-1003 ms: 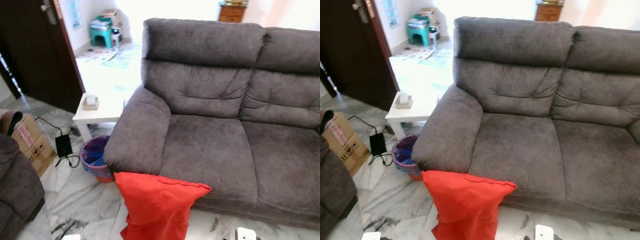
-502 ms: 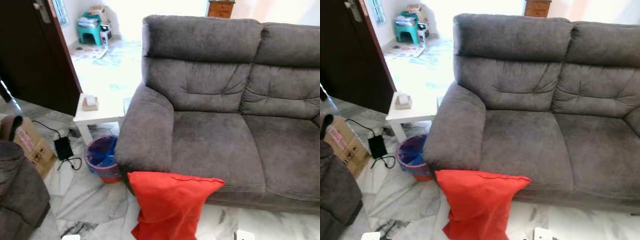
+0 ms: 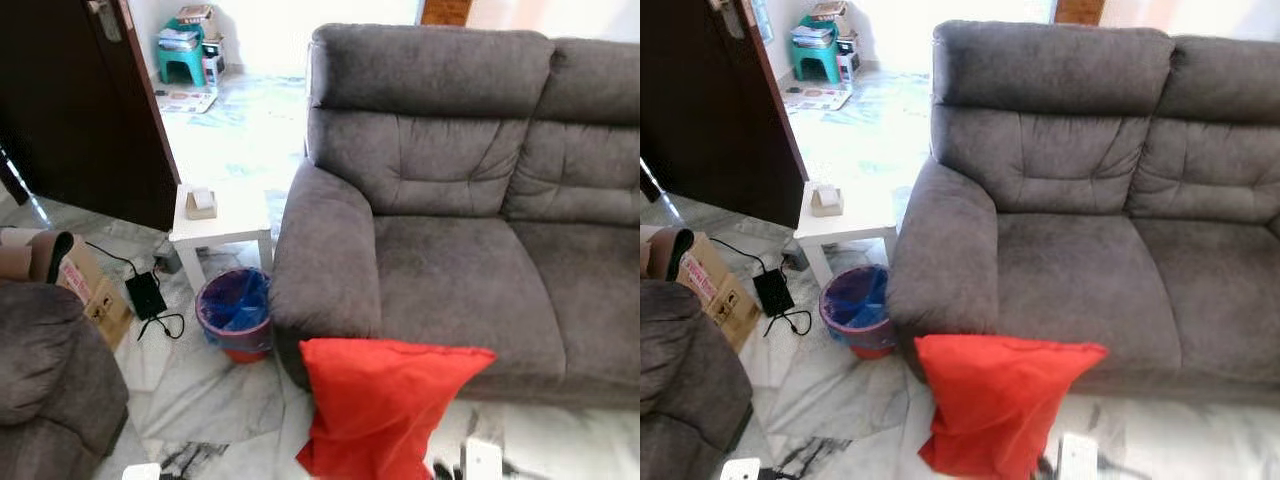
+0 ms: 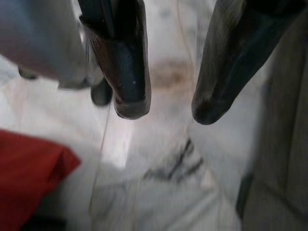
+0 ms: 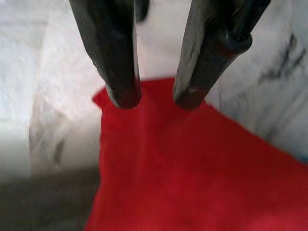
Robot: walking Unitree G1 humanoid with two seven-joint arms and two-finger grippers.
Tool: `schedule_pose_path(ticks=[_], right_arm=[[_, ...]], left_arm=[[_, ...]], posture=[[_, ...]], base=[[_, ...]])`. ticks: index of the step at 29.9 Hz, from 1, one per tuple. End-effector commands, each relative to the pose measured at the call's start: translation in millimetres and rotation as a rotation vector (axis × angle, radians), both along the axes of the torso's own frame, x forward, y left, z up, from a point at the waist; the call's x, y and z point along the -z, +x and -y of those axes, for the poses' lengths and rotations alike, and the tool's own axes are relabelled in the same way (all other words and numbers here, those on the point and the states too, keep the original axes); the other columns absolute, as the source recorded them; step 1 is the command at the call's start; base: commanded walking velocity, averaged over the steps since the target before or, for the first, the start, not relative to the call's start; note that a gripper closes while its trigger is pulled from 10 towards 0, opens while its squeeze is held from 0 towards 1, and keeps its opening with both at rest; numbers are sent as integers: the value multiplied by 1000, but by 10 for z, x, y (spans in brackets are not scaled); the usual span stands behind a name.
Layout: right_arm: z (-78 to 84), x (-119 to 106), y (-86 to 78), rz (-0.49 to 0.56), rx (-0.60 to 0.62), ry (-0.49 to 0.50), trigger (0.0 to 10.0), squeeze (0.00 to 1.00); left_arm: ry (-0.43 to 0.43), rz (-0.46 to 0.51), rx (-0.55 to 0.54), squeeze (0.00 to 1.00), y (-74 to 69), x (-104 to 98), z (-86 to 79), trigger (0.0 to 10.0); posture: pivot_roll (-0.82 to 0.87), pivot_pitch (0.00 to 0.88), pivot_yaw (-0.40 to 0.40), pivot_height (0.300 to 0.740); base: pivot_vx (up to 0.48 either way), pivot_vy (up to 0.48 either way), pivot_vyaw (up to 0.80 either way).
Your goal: Move the pillow to the sofa from floor
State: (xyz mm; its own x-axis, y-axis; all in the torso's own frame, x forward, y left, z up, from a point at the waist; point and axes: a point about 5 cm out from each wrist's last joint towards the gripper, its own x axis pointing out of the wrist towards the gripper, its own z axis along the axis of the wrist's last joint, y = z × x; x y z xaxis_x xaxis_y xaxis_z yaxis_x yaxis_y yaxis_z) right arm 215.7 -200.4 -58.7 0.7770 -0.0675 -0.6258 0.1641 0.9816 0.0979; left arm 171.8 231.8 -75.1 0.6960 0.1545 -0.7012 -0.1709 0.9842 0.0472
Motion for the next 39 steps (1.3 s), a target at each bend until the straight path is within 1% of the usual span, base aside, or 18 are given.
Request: schedule_pose_path(ticks=[1,2,3,4,5,6,7,8,11,14,17,19,20,22,26,28,32,39], right_arm=[[45,-121,134,91,-2,-8,10000,0],[27,-296,327,206,-48,-33,10000,0],[22,-349,376,240,-61,-42,10000,0],[17,-439,444,303,-72,-50,10000,0],[17,-483,472,335,-76,-51,10000,0],[23,-535,500,372,-75,-51,10000,0],[32,-575,515,402,-70,-47,10000,0],[60,-645,528,454,-56,-40,10000,0],[92,-749,516,519,-55,-52,10000,0],[88,-781,487,539,-61,-67,10000,0],[48,-774,439,540,-46,-61,10000,0],[31,-774,416,545,-28,-51,10000,0],[37,-763,396,539,-7,-48,10000,988],[40,-755,388,535,1,-46,10000,988],[75,-670,312,485,5,-71,10000,1000],[86,-658,278,478,2,-71,10000,1000],[205,-638,222,454,58,-88,10000,1000],[179,-664,279,461,65,-74,10000,1000]], left_arm=[[1,26,4,0,-35,3,14,10000],[-14,74,0,0,-17,-22,27,10000],[-18,88,2,0,-12,-29,33,10000],[10,208,40,0,273,-218,-18,10000],[33,292,64,0,471,-371,-50,10000],[47,409,97,0,723,-602,-79,10000],[53,493,123,0,873,-774,-84,10000],[56,582,158,0,956,-936,-62,10000],[56,664,208,0,877,-1032,31,10000],[37,684,204,0,803,-1032,87,10000],[9,696,165,0,758,-1048,123,10000],[9,702,172,0,752,-1084,164,10000],[-10,709,174,0,748,-1108,202,10000],[-17,709,174,0,746,-1113,211,10000],[-3,660,217,0,681,-1034,233,10000],[-13,652,205,0,659,-1016,226,10000],[-21,643,213,0,654,-1061,224,10000],[-16,645,228,0,693,-1106,219,10000]], posture=[[60,83,4,740],[59,80,2,740],[59,80,1,740],[61,79,-5,740],[62,78,-6,740],[63,75,-7,740],[64,71,-10,740],[64,68,-9,740],[66,61,-12,740],[67,57,-17,740],[65,55,-20,740],[63,49,-20,740],[59,43,-15,740],[59,43,-15,740],[44,33,-7,740],[45,32,-7,740],[53,33,-3,740],[56,57,-7,740]], base=[[0,0,0],[0,0,0],[0,0,0],[0,0,0],[0,0,0],[0,0,0],[0,0,0],[0,0,0],[0,0,0],[0,0,0],[0,0,0],[0,0,0],[0,0,0],[0,0,0],[0,0,0],[0,0,0],[0,0,0],[0,0,0]])
